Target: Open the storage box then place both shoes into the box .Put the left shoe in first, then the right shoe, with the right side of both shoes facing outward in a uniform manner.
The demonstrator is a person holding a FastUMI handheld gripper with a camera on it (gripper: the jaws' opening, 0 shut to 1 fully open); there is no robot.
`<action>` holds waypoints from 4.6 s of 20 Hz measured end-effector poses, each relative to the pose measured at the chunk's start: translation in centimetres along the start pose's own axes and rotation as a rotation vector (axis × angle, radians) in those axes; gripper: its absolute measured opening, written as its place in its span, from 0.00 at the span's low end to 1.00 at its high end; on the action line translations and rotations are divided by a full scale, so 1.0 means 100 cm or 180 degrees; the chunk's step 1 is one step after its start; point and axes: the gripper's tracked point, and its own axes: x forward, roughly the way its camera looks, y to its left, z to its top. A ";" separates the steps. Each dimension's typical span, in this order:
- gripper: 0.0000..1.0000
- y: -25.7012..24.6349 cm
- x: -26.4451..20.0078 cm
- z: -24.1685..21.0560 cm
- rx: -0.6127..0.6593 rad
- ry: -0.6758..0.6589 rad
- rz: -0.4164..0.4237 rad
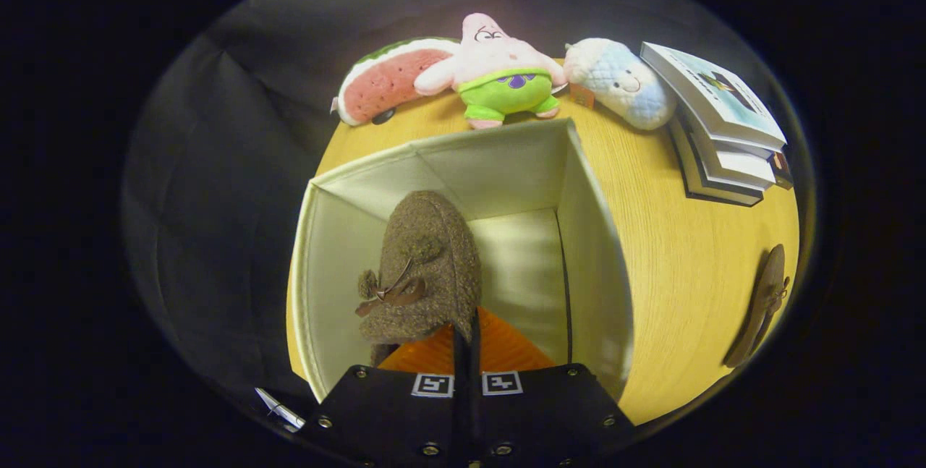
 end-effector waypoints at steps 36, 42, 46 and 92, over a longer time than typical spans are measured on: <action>0.77 -0.097 -0.188 0.043 -0.0517 -0.1420 0.0609; 0.77 -0.182 -0.200 0.033 -0.0419 -0.1620 0.0417; 0.77 -0.240 -0.203 0.012 -0.0324 -0.1664 0.0246; 0.00 -0.286 -0.184 -0.020 0.0285 -0.0613 0.0035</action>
